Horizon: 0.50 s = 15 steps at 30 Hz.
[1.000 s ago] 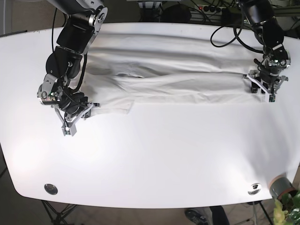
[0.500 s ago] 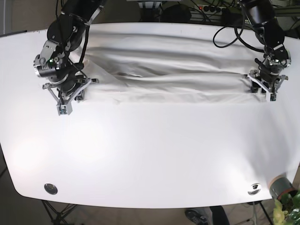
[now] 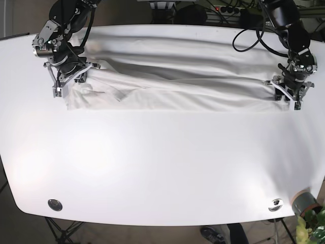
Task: Fold the T-shirt properly
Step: 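Pull the folded shirt edge with both grippers to straighten it, then regrasp the shirt end with the right gripper and smooth it flat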
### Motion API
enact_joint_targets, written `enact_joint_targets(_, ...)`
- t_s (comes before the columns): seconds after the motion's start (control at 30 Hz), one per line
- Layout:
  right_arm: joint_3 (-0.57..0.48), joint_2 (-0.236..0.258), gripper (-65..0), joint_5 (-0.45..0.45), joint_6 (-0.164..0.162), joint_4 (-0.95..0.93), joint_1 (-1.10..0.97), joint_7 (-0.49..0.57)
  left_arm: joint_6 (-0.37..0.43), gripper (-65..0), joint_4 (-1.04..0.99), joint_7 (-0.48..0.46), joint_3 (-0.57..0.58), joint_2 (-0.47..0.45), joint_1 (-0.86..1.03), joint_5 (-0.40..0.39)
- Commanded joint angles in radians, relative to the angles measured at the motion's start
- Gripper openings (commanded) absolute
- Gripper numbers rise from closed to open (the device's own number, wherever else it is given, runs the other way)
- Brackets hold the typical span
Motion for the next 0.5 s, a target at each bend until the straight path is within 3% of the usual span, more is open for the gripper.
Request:
enact_joint_targets(0.0,0.007,0.02,-62.6,0.005,0.002,0.016,0.008,0.027,0.004,-42.2,0.012,-0.012,-0.004,-0.019,-0.011,0.002)
enact_joint_targets(0.27,0.037,0.041,-61.0,0.002,-0.002,-0.013,0.008,0.047,0.004,-42.2,0.012,-0.012,-0.004,-0.031,-0.011,0.002)
enact_joint_targets(0.4,0.04,0.043,-44.9,-0.012,-0.002,-0.014,0.008,0.048,0.004,-42.2,0.02,-0.008,-0.007,-0.03,-0.014,-0.007)
enact_joint_targets(0.47,0.04,0.043,-32.5,-0.014,-0.002,-0.01,0.008,0.048,0.004,-42.2,0.024,-0.008,-0.01,-0.027,-0.034,-0.007)
